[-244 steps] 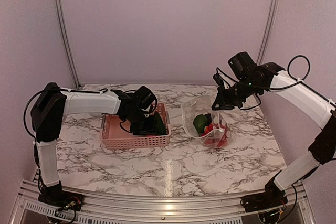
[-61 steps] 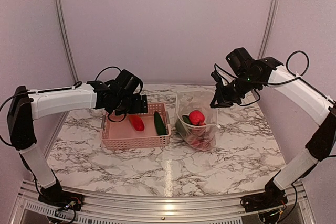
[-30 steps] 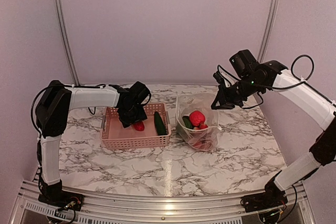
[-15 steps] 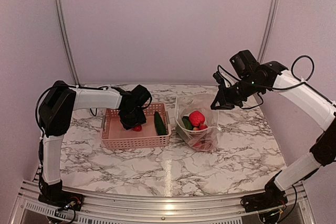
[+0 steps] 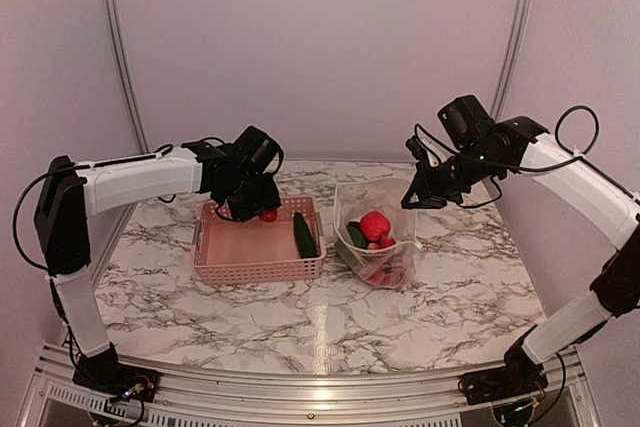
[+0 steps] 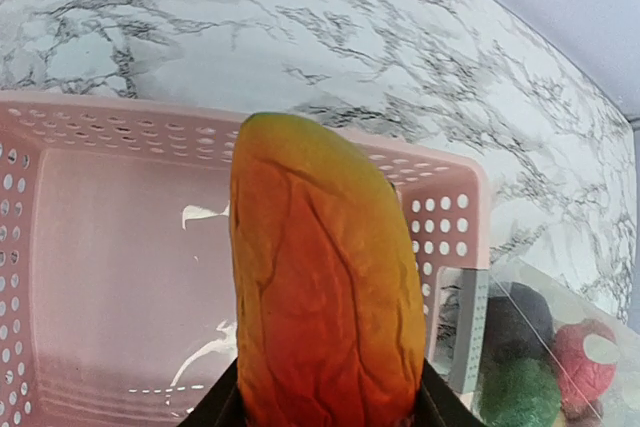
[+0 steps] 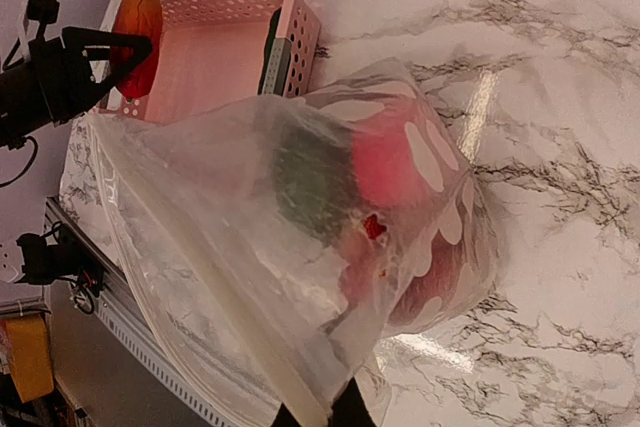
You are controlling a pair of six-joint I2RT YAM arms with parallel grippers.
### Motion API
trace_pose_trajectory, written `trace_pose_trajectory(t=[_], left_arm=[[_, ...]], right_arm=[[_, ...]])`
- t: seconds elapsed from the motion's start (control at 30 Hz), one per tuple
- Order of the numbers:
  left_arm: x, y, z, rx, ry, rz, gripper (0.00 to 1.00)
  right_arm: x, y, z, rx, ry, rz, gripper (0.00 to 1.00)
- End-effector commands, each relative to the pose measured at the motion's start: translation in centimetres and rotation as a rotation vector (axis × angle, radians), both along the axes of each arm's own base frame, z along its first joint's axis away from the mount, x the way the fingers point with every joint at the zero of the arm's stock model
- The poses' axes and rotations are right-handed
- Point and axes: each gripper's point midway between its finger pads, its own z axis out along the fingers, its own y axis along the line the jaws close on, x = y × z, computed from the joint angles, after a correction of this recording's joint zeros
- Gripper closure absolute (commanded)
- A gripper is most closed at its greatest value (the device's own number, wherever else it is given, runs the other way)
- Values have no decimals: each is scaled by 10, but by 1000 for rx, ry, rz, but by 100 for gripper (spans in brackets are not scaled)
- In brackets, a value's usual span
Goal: Place the food in the zip-top bag and seal the zipper
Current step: Pick up the fake fruit from the bin, then place the fake fruit in the zipper food storage bag.
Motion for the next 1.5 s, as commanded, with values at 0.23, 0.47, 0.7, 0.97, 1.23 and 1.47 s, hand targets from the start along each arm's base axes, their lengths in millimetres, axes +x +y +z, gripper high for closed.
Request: trace_pose_trajectory(t=[0.23, 0.47, 0.7, 0.97, 1.23, 1.47], left_arm=[[-34, -110, 168, -222, -347, -555, 70], [-96, -148, 191, -382, -366, -872, 73], [-138, -160, 163, -467, -178, -1017, 71], [-159, -170, 121, -518, 67, -1059, 71], [-141, -184, 95, -500, 182, -946, 73], [-115, -204, 70, -509, 253, -788, 74]], right_arm=[[5, 5, 4, 30, -10, 7, 100], [10, 8, 5, 32, -11, 12, 100], [13, 11, 5, 39, -2, 15, 100], [14, 13, 6, 46, -2, 14, 100], [13, 13, 11, 56, -10, 11, 100], [14, 14, 12, 65, -15, 13, 100]])
